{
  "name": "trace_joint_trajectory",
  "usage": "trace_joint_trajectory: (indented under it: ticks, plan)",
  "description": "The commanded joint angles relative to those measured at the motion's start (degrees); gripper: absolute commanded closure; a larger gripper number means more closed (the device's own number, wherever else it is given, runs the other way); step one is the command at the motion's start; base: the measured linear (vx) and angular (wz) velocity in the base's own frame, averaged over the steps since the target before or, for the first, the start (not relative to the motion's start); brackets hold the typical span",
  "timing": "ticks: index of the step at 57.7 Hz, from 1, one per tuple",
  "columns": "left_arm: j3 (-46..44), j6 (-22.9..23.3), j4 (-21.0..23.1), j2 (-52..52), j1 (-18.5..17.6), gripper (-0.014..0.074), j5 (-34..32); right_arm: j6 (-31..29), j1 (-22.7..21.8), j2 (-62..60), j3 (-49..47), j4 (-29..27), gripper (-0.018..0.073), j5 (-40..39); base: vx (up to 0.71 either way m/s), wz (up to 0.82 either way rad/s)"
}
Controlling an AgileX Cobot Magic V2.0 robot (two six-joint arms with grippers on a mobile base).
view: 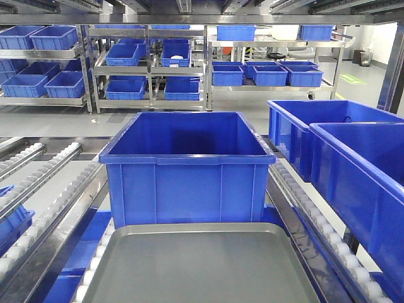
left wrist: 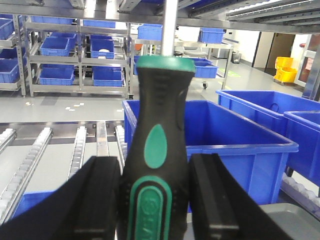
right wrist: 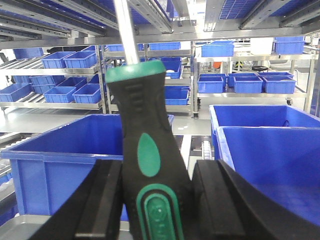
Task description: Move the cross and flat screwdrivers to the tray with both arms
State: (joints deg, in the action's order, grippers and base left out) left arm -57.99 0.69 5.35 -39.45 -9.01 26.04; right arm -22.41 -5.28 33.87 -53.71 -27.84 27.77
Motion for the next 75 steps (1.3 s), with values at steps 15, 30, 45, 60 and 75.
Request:
trace_joint_trajectory:
  ticks: [15,30,45,60,75]
  plan:
    - [-1.82,0.15,0.34,-0.11,-0.34,0.0601,-5.57,-0.18,-0.09,0.36,-1.74,-1.05,0.0568,-5.34,0.0,0.0]
    - [-1.82,0.15,0.34,-0.11,-0.34,0.0601,-5.57,-0.18,-0.09,0.36,-1.74,-1.05,0.0568,-5.4,0.0,0.0]
    - [-1.82,0.15,0.34,-0.11,-0.34,0.0601,-5.57,-0.18,-0.09,0.36,-1.74,-1.24,0.0568,-5.16,0.0,0.0]
    - [-1.82,0.32,0.8,-1.15,-0.34,0.0601,0.07,-0.18,-0.09,1.98,-1.74,-1.24,0.0568,2.23,0.0,0.0]
    - [-1.82,0.31,5.33,-8.37,-0.34,0.0601,8.78,0.06,-0.09,11.08,-1.74,-2.93,0.0568,11.06,0.0,0.0]
